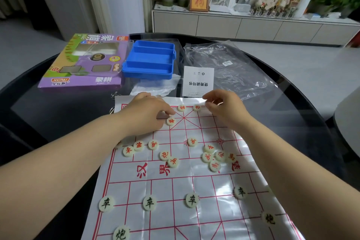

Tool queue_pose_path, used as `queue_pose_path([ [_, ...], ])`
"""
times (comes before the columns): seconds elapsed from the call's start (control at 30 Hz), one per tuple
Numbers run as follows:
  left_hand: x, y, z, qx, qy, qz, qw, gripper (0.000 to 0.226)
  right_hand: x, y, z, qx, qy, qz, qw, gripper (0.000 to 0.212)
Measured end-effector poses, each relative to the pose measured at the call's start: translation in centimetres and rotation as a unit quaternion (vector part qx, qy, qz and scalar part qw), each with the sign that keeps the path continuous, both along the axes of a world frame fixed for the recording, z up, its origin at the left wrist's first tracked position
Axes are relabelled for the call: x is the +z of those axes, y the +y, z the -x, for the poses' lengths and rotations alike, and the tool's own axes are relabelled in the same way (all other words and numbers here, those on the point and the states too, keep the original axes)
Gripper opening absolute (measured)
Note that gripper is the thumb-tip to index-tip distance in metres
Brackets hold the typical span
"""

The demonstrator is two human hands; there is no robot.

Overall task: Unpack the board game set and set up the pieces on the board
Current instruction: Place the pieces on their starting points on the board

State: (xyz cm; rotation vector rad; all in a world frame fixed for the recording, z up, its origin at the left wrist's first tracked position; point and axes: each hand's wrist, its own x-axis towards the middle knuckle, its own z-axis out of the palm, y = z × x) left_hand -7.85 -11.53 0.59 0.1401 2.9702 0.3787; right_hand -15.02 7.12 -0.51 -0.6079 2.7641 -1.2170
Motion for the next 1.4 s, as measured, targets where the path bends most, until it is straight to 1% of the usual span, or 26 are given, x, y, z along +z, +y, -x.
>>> queue_pose_path([
  [0.03,0.0,-0.3,-0.3,0.013,0.004,-0.004,1.000,0.035,0.1,-0.4,-0.5,0.002,0.020,0.003,1.000,0.021],
  [0.07,0.1,-0.5,-0.6,0.025,0.009,-0.005,1.000,0.035,0.3,-0.9,-1.1,0.025,0.032,-0.004,0.999,0.021],
  [0.1,0.2,-0.6,-1.0,0.036,0.015,-0.003,0.999,0.036,0.4,-1.6,-1.7,0.064,0.036,-0.027,0.997,0.022],
  [0.17,0.1,-0.8,-1.5,0.039,0.014,0.010,0.999,0.037,0.5,-2.9,-2.8,0.143,0.038,-0.105,0.983,0.028],
  [0.23,0.1,-0.9,-1.8,0.025,-0.017,0.020,0.999,0.041,0.3,-3.9,-3.3,0.182,0.035,-0.167,0.968,0.034],
  [0.3,0.2,-1.2,-1.9,0.029,-0.052,0.006,0.998,0.045,0.1,-4.5,-3.4,0.189,0.029,-0.189,0.963,0.035],
  [0.37,0.3,-1.5,-1.9,0.036,-0.066,-0.010,0.997,0.047,0.2,-4.7,-3.5,0.186,0.026,-0.196,0.962,0.033],
  [0.57,0.1,-1.7,-2.0,0.045,-0.072,-0.031,0.996,0.047,0.2,-5.2,-3.9,0.161,0.040,-0.215,0.962,0.029],
  [0.73,-0.1,-2.0,-2.6,0.065,-0.073,-0.085,0.991,0.049,0.4,-4.7,-4.3,0.149,0.048,-0.238,0.959,0.029],
  [0.83,0.1,-1.9,-2.8,0.055,-0.073,-0.061,0.994,0.048,0.6,-3.7,-4.2,0.143,0.053,-0.250,0.956,0.028],
  [0.97,0.5,-1.7,-2.9,0.044,-0.081,-0.033,0.995,0.047,0.8,-1.9,-3.5,0.116,0.061,-0.232,0.964,0.026],
  [1.1,0.6,-1.7,-2.9,0.048,-0.084,-0.036,0.995,0.047,0.8,-0.2,-2.3,0.070,0.045,-0.194,0.978,0.025],
  [1.27,0.4,-1.6,-2.9,0.050,-0.084,-0.035,0.995,0.047,0.1,2.0,-0.5,-0.013,0.038,-0.179,0.983,0.020],
  [1.4,0.3,-1.7,-2.7,0.056,-0.077,-0.045,0.994,0.046,-0.3,2.0,0.1,-0.018,0.032,-0.168,0.985,0.020],
])
